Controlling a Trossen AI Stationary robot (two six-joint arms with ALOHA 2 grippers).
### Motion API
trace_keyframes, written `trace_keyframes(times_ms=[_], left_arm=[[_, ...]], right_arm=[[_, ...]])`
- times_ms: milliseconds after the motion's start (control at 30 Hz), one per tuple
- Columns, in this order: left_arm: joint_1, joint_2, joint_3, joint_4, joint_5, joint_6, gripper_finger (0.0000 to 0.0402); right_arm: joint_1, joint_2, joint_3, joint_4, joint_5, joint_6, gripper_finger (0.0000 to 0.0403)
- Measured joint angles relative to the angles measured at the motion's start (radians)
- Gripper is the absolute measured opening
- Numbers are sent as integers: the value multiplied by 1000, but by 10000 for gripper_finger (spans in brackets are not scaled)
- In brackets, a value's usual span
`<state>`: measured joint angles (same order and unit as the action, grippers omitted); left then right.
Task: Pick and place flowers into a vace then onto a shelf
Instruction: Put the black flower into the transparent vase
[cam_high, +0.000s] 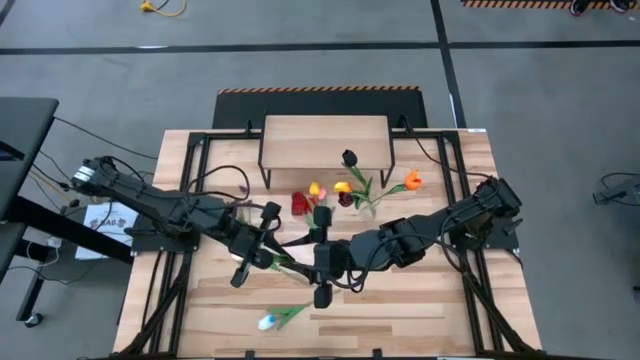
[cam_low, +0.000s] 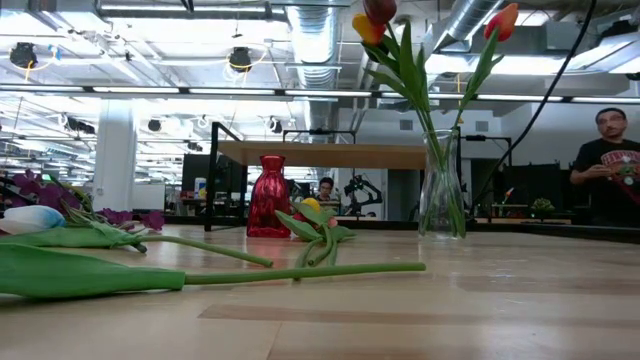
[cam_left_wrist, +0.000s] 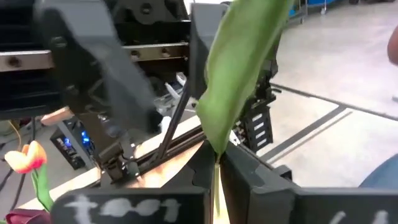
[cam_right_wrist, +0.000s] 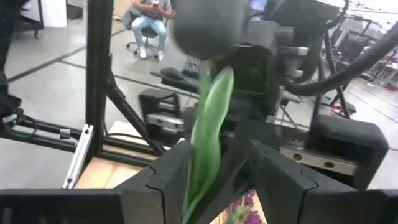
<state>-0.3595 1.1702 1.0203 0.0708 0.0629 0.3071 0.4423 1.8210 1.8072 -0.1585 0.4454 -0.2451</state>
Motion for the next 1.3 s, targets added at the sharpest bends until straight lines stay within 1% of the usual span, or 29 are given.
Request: trace_keyframes(times_ms=[333,433,533,600,667,700,833,967,1067,1133,1233,1300], left_arm=[[2,27,0,7,-53,70,0],[3,27,0,7,-60,77,0],[3,27,0,7,-68,77,0],[3,27,0,7,-87,76,0],[3,26,0,9,-103,75,3],[3,26,0,11,-106,72,5],[3,26,0,11,-107,49,22],[3,26,0,0,-108,16,49],[0,24,0,-34,-143,-3,81],[-3,16,0,-79,-185,-22,109],[-14,7,-1,-136,-281,-57,152],[-22,-9,-1,-178,-326,-68,179]], right_arm=[[-22,-1,0,-44,-2,2,151],[-26,-1,0,-60,3,2,142],[-29,-1,0,-69,23,2,112],[-31,-1,0,-72,28,2,74],[-30,-1,0,-74,35,2,26],[-30,-1,0,-74,39,2,14],[-28,-1,0,-73,69,12,7],[-21,-1,0,-73,97,12,5],[-17,0,0,-79,115,10,3],[-11,0,0,-80,141,9,3],[0,-4,0,-75,202,8,2],[9,-11,0,-90,218,9,2]])
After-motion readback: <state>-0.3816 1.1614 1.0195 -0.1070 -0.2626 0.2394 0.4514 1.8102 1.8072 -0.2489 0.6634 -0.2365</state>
